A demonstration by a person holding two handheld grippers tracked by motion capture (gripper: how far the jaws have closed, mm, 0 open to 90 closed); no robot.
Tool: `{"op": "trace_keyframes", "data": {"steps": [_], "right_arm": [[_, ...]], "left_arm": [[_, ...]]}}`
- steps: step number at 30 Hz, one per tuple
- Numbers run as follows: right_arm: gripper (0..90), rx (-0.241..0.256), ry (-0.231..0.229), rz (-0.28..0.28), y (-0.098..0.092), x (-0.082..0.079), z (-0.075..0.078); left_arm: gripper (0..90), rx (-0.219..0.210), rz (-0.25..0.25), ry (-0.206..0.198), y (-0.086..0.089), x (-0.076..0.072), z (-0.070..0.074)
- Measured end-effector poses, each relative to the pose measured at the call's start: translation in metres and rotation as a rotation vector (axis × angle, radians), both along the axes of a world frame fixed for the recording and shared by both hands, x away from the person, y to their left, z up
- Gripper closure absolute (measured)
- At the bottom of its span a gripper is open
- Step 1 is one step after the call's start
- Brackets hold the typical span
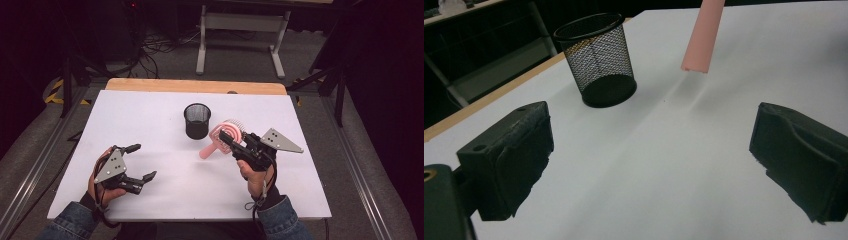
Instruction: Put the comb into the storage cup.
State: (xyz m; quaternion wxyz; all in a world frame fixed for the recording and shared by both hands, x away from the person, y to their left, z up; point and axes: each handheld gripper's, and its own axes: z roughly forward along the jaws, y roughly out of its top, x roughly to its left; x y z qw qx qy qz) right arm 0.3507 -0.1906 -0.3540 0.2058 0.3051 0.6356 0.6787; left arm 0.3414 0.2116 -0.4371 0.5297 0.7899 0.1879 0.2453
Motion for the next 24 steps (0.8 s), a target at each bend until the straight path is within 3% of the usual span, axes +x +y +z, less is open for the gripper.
{"op": "trace_keyframes", "data": {"steps": [12, 24], "right_arm": [[63.0, 0.006, -0.035, -0.051, -0.017, 0.004, 0.012], [63.0, 0.004, -0.076, -0.120, -0.033, 0.019, 0.024]], "left_arm": [[4.4, 0.000, -0.015, 0.021, 0.006, -0.001, -0.005], [4.2, 0.002, -0.008, 0.028, 0.006, 0.002, -0.006]]}}
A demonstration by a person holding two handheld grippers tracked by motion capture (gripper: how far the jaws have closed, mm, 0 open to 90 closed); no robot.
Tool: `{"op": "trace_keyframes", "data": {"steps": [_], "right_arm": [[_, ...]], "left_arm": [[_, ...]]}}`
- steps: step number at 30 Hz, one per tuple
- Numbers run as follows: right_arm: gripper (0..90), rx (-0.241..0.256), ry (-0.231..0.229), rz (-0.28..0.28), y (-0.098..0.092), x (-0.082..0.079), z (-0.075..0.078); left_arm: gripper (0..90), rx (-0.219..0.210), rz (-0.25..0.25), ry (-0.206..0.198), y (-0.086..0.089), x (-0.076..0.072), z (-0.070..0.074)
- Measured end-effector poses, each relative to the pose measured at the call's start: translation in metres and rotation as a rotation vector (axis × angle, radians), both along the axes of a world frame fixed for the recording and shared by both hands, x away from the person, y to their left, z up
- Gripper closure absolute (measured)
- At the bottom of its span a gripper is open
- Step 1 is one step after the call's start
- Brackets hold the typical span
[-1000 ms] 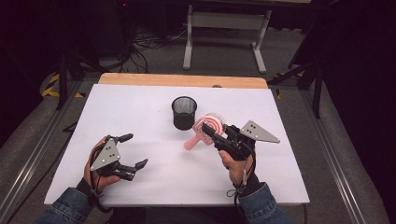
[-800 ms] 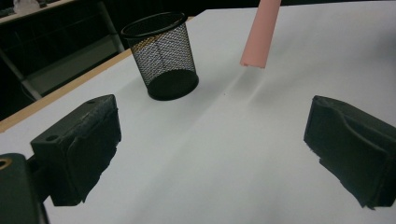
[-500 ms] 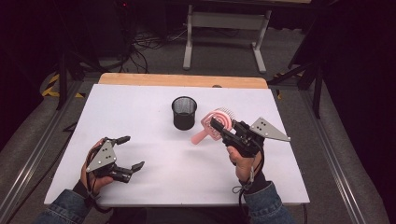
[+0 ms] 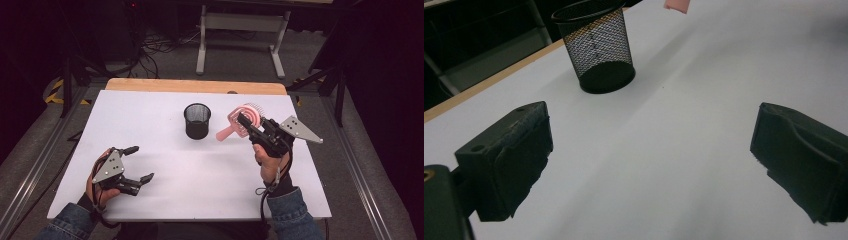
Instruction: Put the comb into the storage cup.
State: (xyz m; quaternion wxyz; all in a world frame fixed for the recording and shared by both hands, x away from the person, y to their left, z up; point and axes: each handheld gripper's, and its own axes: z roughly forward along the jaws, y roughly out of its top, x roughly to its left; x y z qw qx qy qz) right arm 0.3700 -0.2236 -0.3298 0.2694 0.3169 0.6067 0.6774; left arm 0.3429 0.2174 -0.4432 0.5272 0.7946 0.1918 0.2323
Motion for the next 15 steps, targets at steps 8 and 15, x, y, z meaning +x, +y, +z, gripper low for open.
{"op": "trace_keyframes", "data": {"steps": [8, 15], "right_arm": [[63.0, -0.001, -0.030, -0.026, -0.002, 0.013, 0.015], [62.9, -0.017, -0.055, -0.039, 0.006, 0.022, 0.028]], "left_arm": [[4.0, -0.004, -0.013, 0.003, 0.000, -0.001, 0.001], [4.0, -0.023, -0.009, -0.003, 0.002, -0.001, 0.003]]}}
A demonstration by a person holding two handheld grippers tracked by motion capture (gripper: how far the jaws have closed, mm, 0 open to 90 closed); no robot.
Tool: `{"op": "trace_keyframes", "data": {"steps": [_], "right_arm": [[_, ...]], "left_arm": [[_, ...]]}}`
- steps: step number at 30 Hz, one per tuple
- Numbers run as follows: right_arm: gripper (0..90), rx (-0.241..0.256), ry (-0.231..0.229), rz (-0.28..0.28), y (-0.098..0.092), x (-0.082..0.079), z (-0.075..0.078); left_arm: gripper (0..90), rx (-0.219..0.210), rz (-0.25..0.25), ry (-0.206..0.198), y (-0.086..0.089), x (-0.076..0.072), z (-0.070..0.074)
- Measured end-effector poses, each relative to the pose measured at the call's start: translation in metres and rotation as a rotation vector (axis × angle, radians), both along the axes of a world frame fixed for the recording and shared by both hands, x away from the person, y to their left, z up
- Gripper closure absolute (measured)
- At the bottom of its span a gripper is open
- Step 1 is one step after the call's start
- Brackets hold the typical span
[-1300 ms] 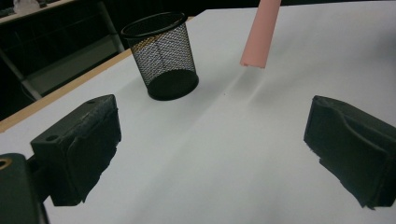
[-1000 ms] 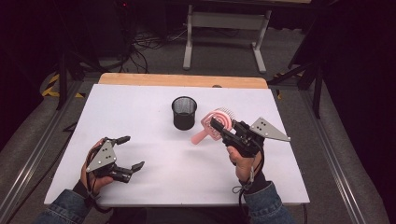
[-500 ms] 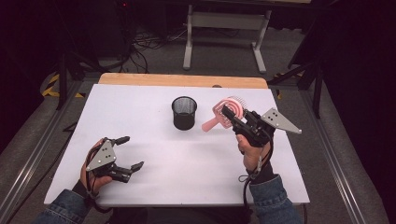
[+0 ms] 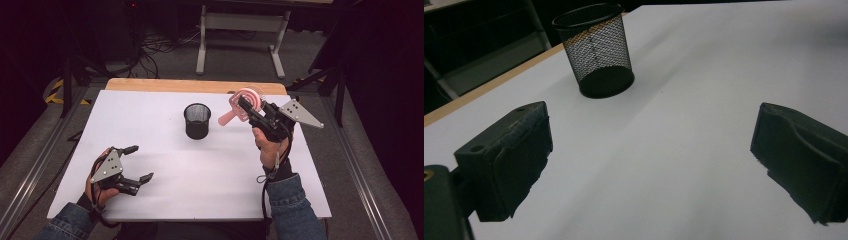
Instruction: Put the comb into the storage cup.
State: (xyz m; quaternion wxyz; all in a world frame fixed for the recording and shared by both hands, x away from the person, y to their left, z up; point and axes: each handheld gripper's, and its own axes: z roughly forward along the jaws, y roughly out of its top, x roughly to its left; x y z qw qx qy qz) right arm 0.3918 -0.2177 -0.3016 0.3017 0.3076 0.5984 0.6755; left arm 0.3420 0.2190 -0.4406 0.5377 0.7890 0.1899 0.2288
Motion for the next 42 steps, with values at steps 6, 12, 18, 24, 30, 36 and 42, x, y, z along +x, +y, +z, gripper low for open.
{"op": "trace_keyframes", "data": {"steps": [6, 12, 18, 24, 30, 36, 42], "right_arm": [[63.0, 0.009, -0.023, -0.002, 0.006, 0.005, 0.013], [63.0, 0.005, -0.030, -0.003, 0.009, 0.007, 0.020], [63.0, -0.002, -0.030, -0.006, 0.013, 0.013, 0.022], [63.0, -0.017, -0.033, -0.005, 0.021, 0.020, 0.025], [63.0, -0.044, -0.051, -0.014, 0.030, 0.025, 0.028], [63.1, -0.043, -0.049, -0.010, 0.035, 0.027, 0.030], [63.0, -0.044, -0.045, -0.011, 0.038, 0.029, 0.032]], "left_arm": [[4.1, 0.008, -0.001, -0.002, 0.000, -0.001, 0.001], [4.1, 0.008, -0.002, -0.009, 0.000, -0.003, 0.002], [4.1, 0.006, -0.002, -0.006, -0.001, -0.003, 0.001], [4.2, 0.005, -0.005, -0.006, -0.001, -0.003, 0.001], [4.4, 0.009, -0.004, -0.006, -0.002, -0.003, 0.001], [4.4, 0.012, -0.006, -0.004, -0.002, -0.003, 0.001], [4.6, 0.008, -0.002, -0.002, -0.003, -0.004, 0.001]]}}
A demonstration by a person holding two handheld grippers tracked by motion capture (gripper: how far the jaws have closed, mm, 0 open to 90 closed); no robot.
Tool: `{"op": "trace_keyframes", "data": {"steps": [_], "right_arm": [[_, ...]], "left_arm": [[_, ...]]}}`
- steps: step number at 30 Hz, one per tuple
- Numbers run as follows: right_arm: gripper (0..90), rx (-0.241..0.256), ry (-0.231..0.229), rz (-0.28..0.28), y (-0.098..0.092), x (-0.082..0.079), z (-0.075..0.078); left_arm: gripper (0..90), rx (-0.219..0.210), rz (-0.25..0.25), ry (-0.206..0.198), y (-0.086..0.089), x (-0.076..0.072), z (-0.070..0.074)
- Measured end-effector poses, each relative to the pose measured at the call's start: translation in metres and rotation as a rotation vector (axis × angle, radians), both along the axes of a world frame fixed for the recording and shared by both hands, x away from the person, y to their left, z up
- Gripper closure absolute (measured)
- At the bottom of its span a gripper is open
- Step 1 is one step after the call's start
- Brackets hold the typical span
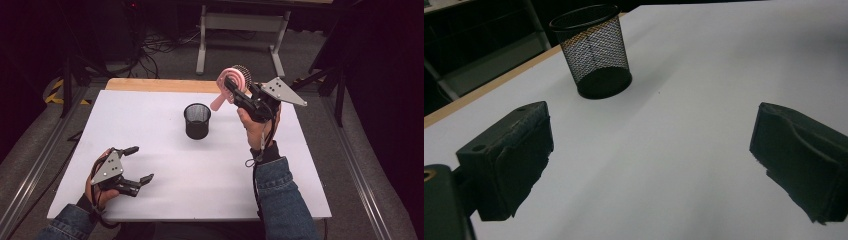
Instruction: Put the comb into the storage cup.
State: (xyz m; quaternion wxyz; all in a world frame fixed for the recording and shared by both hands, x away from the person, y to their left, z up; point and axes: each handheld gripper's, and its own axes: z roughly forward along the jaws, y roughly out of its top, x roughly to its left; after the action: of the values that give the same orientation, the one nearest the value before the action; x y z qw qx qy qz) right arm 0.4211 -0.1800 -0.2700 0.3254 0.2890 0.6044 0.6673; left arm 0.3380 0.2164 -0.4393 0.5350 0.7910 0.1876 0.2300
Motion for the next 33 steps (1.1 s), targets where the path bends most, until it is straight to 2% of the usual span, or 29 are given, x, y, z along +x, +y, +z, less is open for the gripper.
{"op": "trace_keyframes", "data": {"steps": [6, 15, 25, 33], "right_arm": [[63.1, 0.000, 0.003, 0.002, 0.006, 0.004, 0.000], [63.1, 0.007, 0.017, 0.016, 0.019, 0.014, -0.007], [63.0, 0.003, 0.016, 0.031, 0.026, 0.017, -0.012], [63.0, 0.010, 0.033, 0.037, 0.032, 0.021, -0.018]], "left_arm": [[4.6, 0.004, -0.006, 0.002, -0.001, 0.000, 0.000], [4.6, 0.002, -0.008, 0.001, 0.000, -0.001, 0.000], [4.7, 0.004, -0.008, 0.002, 0.000, -0.001, 0.000], [4.7, 0.003, -0.010, 0.001, 0.000, -0.001, 0.000]]}}
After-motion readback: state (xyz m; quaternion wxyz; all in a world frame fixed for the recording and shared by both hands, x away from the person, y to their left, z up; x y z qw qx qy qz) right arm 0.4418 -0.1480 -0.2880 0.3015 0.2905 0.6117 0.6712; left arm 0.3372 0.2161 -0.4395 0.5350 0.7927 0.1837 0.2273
